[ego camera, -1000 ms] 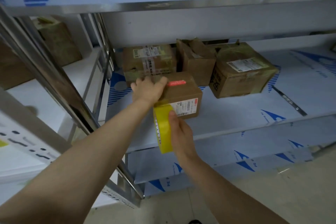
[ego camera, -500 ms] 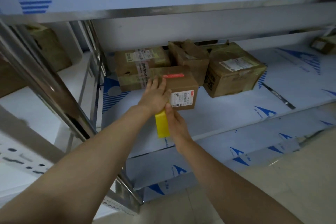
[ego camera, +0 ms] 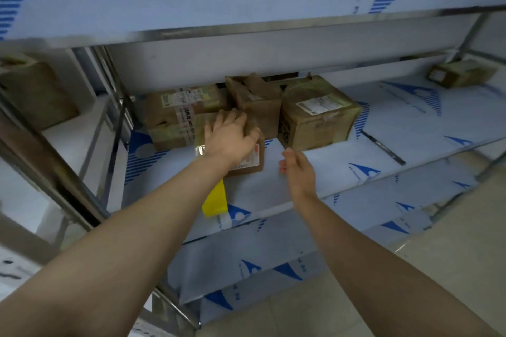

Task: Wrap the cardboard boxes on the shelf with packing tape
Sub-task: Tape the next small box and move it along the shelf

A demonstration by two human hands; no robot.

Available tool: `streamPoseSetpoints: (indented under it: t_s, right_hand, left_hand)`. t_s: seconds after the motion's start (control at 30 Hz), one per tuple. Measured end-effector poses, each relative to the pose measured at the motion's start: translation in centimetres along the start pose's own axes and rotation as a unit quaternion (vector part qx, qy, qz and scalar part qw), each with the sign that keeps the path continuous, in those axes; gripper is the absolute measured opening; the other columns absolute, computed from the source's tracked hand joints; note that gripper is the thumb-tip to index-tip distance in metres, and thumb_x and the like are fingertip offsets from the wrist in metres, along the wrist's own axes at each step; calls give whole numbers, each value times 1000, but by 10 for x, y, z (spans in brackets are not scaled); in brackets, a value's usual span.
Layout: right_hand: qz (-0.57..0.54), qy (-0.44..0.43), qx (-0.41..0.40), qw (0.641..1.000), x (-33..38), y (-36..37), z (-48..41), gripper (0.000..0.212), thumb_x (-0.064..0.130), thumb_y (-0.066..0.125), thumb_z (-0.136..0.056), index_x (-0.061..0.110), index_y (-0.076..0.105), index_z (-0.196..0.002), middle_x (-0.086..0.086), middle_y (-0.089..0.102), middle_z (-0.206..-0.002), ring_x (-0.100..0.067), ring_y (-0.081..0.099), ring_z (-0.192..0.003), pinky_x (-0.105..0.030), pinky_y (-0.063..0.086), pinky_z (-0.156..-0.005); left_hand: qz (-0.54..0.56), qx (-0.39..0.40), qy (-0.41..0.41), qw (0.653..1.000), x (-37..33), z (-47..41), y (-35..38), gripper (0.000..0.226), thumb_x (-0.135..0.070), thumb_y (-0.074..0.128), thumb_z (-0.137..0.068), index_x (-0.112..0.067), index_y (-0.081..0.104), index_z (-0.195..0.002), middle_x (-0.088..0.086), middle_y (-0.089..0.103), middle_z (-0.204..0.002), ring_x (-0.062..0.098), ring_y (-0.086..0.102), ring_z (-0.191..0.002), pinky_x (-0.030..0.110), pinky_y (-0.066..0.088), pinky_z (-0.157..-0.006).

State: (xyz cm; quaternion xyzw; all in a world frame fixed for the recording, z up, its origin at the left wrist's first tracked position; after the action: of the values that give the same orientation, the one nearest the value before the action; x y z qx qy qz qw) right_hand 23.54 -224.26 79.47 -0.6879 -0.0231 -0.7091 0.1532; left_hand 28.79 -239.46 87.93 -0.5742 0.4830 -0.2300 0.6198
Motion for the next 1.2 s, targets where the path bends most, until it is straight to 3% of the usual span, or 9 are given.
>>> streamPoseSetpoints:
  t_s: [0.1,0.27,0.47,0.67,0.77,0.83,0.93,1.07,1.2]
  right_hand:
    - [87,-37,-26,995,-7,-50,-35,28,27,44,-100,7,61,-108,-17,64,-108,-33,60,-102,-37,45,-90]
    - [247,-58,-59,966,-30,-154,-94,28,14,39,-101,3,63,-110,-20,60,-115,-36,57,-108,-35,43,-82]
    - [466,-59,-47,881,-59,-219,-166,32,4,40,-96,-6,48,-125,-25,51,-126,-37,46,-119,-44,40,-100]
    - [593,-84,8,801,-65,-230,-185,22,5,42,-97,-2,53,-115,-18,57,-114,-32,56,-107,-40,49,-84]
    - [567,-48,29,822,-65,-226,-190,23,11,44,-98,0,58,-113,-17,61,-112,-31,59,-104,-38,49,-81]
    - [490,-4,20,872,-69,-230,-193,27,15,43,-98,-2,59,-111,-19,63,-109,-33,61,-101,-36,49,-79]
    - [265,67,-71,959,-73,-241,-195,29,20,44,-96,-3,51,-111,-26,63,-109,-40,64,-95,-45,54,-83]
    - [116,64,-125,983,-37,-220,-176,31,20,38,-99,3,44,-124,-21,57,-123,-41,56,-108,-48,47,-92]
    - [66,-1,-52,996,17,-158,-141,40,33,36,-100,8,47,-129,-15,56,-128,-35,52,-115,-38,40,-92]
  left_hand:
    - [-17,15,5,1000,-42,-6,16,59,-47,38,-97,-21,30,-148,-2,20,-158,21,8,-147,45,-1,-117]
    - [-35,60,21,997,-111,-20,56,54,-42,44,-95,-20,37,-144,4,34,-151,23,16,-144,46,0,-117]
    - [-40,60,-47,996,-138,-30,80,42,-40,48,-92,-18,55,-127,10,54,-128,28,35,-132,47,4,-116]
    - [-48,34,-102,993,-135,-26,87,33,-38,48,-93,-18,62,-117,10,58,-121,29,40,-128,45,3,-118]
    - [-40,17,-99,994,-136,-25,83,29,-34,50,-92,-20,65,-112,8,61,-115,30,43,-125,47,10,-117]
    - [-29,-10,-93,995,-135,-22,74,24,-30,51,-90,-20,67,-105,7,63,-110,31,48,-118,44,24,-112]
    - [7,-108,-109,988,-125,-12,45,26,-22,51,-89,-14,69,-106,11,67,-107,32,55,-106,37,46,-92]
    - [24,-245,-178,953,-84,11,7,30,-21,51,-91,-12,65,-116,15,62,-117,35,52,-110,37,43,-87]
    - [55,-302,-289,907,-29,37,-25,32,-16,50,-88,-4,59,-117,21,55,-121,38,47,-114,42,39,-91]
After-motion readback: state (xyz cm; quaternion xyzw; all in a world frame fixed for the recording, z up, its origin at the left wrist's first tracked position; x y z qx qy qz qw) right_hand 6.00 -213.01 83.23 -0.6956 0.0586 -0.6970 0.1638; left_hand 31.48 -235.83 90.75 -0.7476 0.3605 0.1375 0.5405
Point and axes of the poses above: each hand's wrist, its own z-axis away from the middle knuckle, its own y-axis out of the palm, x = y × z, the point moved 6 cm from there along -z, towards the middle knuckle
